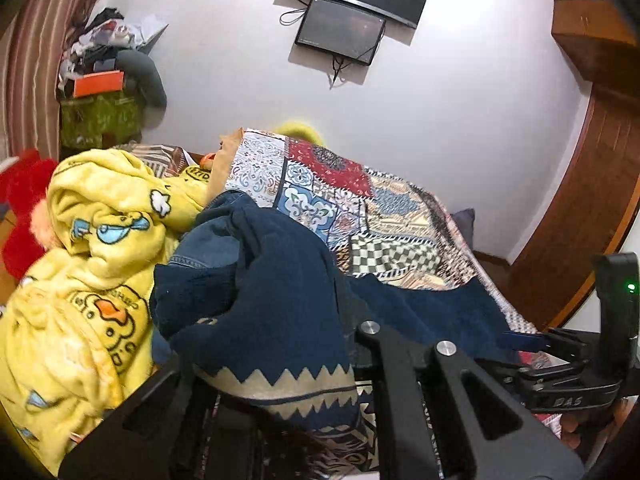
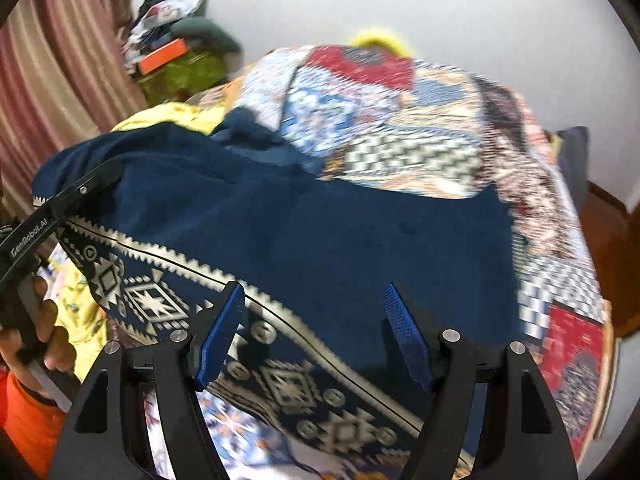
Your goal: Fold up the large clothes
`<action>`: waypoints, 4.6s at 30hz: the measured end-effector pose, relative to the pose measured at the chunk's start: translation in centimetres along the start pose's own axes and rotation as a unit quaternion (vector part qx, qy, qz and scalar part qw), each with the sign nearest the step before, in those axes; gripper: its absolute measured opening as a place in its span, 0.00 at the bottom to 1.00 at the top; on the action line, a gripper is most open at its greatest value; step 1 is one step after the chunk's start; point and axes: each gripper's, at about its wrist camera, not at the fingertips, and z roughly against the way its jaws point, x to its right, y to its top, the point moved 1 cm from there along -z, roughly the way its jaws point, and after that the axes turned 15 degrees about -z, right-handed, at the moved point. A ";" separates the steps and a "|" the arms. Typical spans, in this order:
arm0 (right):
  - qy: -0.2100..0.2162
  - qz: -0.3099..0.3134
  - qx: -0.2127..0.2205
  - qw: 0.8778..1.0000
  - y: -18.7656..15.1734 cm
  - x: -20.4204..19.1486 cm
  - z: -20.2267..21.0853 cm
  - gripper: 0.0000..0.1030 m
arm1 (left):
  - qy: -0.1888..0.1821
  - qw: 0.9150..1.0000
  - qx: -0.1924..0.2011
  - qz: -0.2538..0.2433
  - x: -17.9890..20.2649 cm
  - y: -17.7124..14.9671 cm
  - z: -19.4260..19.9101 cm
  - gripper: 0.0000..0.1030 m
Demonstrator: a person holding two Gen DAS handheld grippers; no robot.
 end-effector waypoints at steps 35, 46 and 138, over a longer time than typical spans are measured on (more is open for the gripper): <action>-0.151 -0.214 0.065 0.963 -8.1 22.5 12.1 0.72 | -0.318 0.911 -0.178 -0.192 30.2 -4.0 -9.1 0.08; -0.132 -0.182 0.110 0.968 -7.0 19.5 15.0 0.72 | -0.296 0.890 -0.187 -0.293 32.0 -7.0 -7.1 0.43; 0.199 -0.164 0.035 0.965 1.5 8.1 6.6 0.24 | -0.342 0.933 -0.114 -0.018 10.1 9.1 -4.0 0.66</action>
